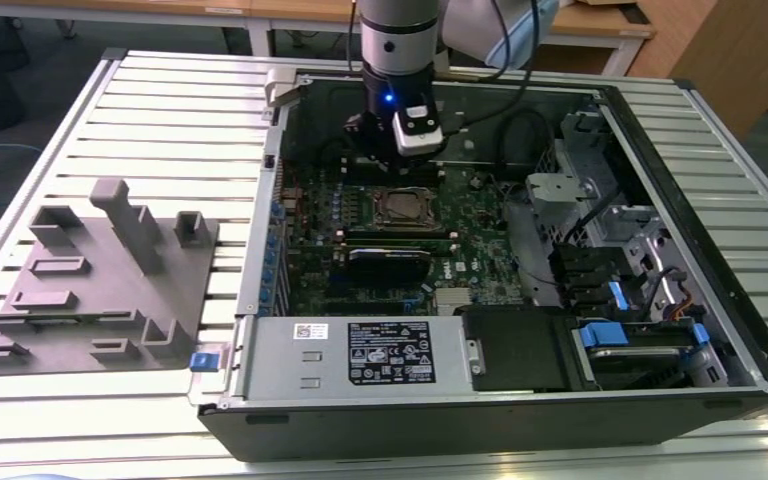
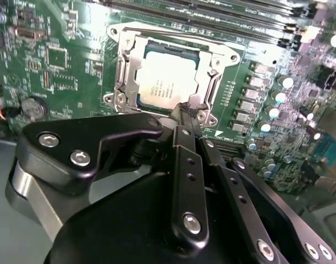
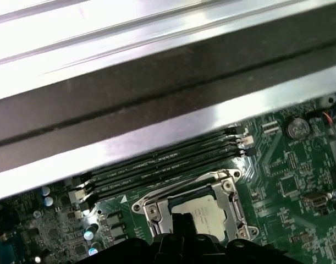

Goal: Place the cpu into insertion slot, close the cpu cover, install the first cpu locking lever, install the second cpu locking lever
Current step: 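Install the first cpu locking lever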

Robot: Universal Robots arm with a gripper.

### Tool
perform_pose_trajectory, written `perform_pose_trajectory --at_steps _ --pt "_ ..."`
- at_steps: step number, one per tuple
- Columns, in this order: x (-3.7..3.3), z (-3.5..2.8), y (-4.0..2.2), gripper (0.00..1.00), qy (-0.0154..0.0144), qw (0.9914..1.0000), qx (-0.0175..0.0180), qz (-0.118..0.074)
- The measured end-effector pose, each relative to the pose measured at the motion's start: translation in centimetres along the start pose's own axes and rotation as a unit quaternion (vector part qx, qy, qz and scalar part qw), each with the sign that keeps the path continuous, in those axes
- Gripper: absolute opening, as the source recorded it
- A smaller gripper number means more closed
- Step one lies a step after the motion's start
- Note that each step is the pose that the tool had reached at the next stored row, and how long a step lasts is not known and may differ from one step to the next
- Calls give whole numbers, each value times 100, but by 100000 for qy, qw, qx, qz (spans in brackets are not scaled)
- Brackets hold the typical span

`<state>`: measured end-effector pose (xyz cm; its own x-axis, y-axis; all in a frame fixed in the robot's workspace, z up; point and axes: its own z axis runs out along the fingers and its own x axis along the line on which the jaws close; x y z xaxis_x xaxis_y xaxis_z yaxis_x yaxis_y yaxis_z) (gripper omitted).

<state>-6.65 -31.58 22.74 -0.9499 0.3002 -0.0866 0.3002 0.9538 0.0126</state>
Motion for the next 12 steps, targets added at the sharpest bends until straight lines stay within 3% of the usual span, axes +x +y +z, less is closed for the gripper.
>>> perform_pose_trajectory --at_steps 3,7,9,12 --pt "1 10 0 11 33 99962 -236 -2748" --pt "2 25 1 11 43 99810 -440 -6140" --pt "2 25 0 11 -108 99778 186 -6663" --pt "1 24 -5 11 -122 99775 282 -6698"
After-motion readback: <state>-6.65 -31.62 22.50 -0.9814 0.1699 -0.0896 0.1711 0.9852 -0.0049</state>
